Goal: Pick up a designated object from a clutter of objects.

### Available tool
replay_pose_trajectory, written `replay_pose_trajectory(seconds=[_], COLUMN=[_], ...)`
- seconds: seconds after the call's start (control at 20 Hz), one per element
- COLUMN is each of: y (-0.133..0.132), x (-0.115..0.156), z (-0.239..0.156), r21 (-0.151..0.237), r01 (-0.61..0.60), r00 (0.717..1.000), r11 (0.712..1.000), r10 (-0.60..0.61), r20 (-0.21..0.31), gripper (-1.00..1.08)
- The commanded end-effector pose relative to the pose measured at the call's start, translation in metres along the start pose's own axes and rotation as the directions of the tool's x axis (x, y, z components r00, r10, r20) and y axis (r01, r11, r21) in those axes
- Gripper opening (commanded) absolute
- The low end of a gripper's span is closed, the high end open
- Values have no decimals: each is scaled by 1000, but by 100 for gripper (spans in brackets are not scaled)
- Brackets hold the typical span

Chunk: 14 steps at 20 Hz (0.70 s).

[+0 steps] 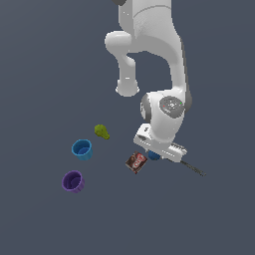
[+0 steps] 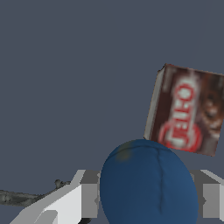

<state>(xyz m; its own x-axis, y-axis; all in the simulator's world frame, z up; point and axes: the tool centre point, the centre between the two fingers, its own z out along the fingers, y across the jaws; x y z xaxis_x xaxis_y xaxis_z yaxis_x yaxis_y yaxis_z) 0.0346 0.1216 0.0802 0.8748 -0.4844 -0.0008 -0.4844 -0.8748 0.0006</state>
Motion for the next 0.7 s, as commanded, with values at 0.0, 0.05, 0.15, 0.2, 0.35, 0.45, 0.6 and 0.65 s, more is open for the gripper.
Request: replay_pose_trajectory(seconds=[0.0,0.05,0.15,0.2,0.35,0.45,0.6,0.65], y=[12,17,28,33,50,61,77,83], x=[-3,-4,-7,-8,-12,-14,-18,-20], z=[-16,-24,-38,-45,-67,-82,-105,-112], r21=[1,1,1,1,1,1,2,2], r01=[0,0,0,0,-1,-1,-1,-1], r00=[1000,1000,1000,1000,1000,1000,1000,1000], r11=[1000,1000,1000,1000,1000,1000,1000,1000], r10=[0,0,0,0,1,1,1,1], r20=[-1,-1,-1,-1,-1,-1,-1,0], gripper=[-100,-100,-100,-100,-100,-100,-100,-100])
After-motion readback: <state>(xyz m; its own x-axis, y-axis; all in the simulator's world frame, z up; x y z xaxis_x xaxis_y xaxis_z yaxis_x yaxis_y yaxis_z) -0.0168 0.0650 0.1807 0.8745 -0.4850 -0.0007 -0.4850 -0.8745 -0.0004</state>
